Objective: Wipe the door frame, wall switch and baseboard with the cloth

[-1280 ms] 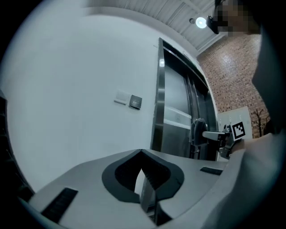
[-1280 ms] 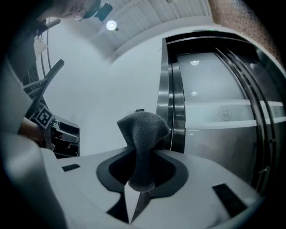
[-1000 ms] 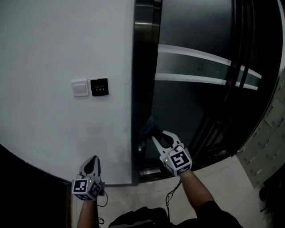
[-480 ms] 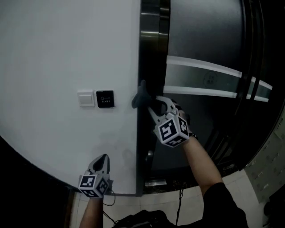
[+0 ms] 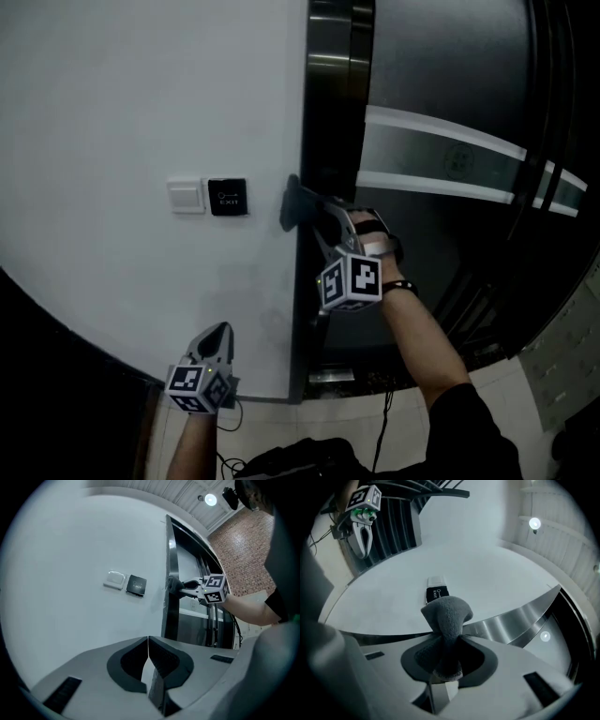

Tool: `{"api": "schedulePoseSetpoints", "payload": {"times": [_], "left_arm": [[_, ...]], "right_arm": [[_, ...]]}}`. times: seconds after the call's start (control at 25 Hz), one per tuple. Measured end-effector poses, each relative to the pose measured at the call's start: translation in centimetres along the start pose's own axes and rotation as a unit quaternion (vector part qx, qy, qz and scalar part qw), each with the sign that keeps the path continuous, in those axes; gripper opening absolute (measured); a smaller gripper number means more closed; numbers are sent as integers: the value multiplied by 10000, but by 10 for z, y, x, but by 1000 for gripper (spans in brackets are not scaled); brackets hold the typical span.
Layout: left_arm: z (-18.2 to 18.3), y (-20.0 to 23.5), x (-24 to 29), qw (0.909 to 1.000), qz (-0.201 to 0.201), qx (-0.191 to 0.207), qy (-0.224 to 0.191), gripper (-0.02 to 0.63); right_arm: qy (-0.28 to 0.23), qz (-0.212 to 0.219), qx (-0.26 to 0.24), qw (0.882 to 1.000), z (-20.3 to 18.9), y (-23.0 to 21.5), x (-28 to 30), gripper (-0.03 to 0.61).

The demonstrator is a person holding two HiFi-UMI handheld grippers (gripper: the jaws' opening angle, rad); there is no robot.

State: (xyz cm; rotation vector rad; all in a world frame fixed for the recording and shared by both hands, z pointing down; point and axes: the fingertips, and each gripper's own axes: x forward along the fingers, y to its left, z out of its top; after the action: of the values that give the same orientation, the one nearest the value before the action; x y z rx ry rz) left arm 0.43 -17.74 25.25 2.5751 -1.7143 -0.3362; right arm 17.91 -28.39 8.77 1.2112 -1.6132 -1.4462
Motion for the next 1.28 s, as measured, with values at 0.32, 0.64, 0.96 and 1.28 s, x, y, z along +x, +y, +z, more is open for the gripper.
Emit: {"api": "schedulePoseSetpoints", "payload": {"times": [0.32, 0.64, 0.96, 1.28], "left_arm": [[-27, -2, 9, 9994, -117, -95, 303, -3], [-41, -9, 22, 9984, -329, -113, 449, -4], [-62, -8, 17, 9972, -276, -290, 625, -5], [-78, -10, 11, 9964, -287, -372, 711, -8]], "right_arm": [[388, 220, -155, 9989, -15, 60, -7, 92], [488, 394, -211, 9978, -27, 94, -12, 92], [544, 891, 5, 9945, -36, 145, -19, 92], [626, 1303, 148, 9894, -45, 191, -22, 92]]}}
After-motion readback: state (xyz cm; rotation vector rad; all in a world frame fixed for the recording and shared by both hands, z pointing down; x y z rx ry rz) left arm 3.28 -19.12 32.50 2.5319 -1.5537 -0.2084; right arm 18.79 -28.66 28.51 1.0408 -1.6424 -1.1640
